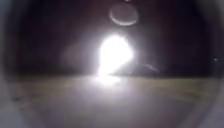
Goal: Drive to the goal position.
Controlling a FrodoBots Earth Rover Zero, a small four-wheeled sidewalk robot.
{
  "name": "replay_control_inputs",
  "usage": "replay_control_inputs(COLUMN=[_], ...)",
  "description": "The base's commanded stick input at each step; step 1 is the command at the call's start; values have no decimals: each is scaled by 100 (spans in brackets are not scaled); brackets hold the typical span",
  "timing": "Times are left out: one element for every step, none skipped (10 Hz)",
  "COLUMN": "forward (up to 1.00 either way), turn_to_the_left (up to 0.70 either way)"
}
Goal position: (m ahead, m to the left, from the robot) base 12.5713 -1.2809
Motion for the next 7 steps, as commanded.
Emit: replay_control_inputs(forward=[100, 100, 100, 100, 100, 100, 100], turn_to_the_left=[5, 5, 5, 5, 5, 4, 4])
